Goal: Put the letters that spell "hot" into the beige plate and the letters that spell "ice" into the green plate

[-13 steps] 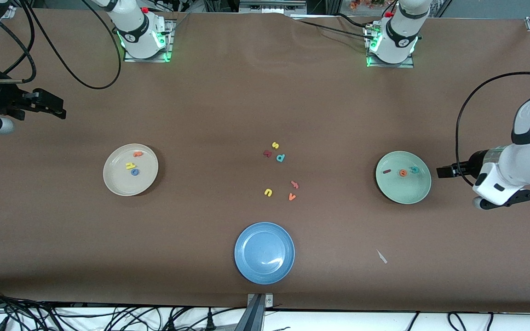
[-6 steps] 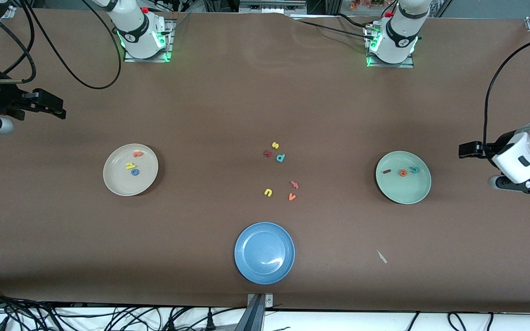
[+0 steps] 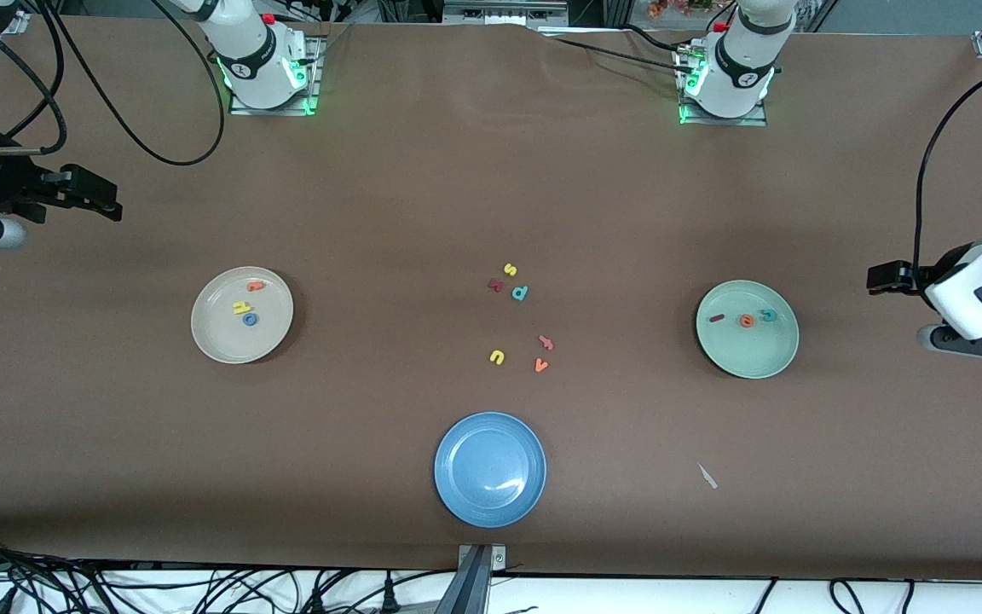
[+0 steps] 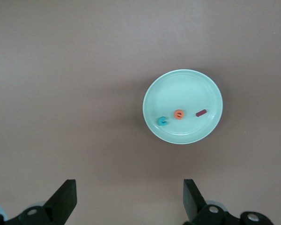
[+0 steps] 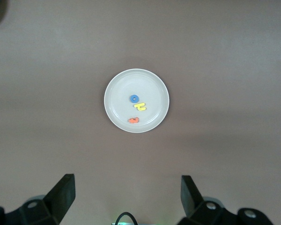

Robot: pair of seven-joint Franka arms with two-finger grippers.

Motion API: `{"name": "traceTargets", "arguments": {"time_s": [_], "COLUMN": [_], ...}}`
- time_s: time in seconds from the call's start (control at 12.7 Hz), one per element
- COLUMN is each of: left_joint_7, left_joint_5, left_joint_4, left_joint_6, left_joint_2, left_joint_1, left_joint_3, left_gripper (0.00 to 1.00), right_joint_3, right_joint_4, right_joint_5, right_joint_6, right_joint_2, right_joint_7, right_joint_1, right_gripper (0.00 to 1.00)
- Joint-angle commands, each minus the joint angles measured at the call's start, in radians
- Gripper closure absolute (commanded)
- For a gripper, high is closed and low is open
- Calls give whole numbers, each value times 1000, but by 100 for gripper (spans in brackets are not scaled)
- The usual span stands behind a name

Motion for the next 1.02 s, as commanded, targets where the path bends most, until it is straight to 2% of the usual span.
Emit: {"name": "traceTargets", "arguments": {"time_s": [0.0,0.16,0.24,0.47,0.55,0.94], "left_joint_7": [63,84,84,67,66,77], "left_joint_5": [-197,-348,-376,-382,-393,-425], "left_joint_4": [26,7,-22,-204,-250,-244], "left_joint_6": [-18,1,17,163,212,216], "left_joint_2": [-91,-151,-166,-253,-272,-266], "left_joint_1": [-181,-397,-462,-570,-573,-553], "left_joint_3": [291,587,651,738,746,746], "left_gripper": [0,0,0,0,0,0], "right_joint_3": [2,2,2,2,2,2], "right_joint_4": [21,21,21,21,21,21], "right_joint_5": [-11,-11,-11,-11,-11,-11], "right_joint_6": [-18,-18,-18,-18,-18,-16], "right_joint_2": [6,6,6,6,6,6], "right_joint_7": [11,11,11,11,11,11], "right_joint_1": [-3,-3,-3,-3,-3,-3], "right_gripper": [0,0,0,0,0,0]}}
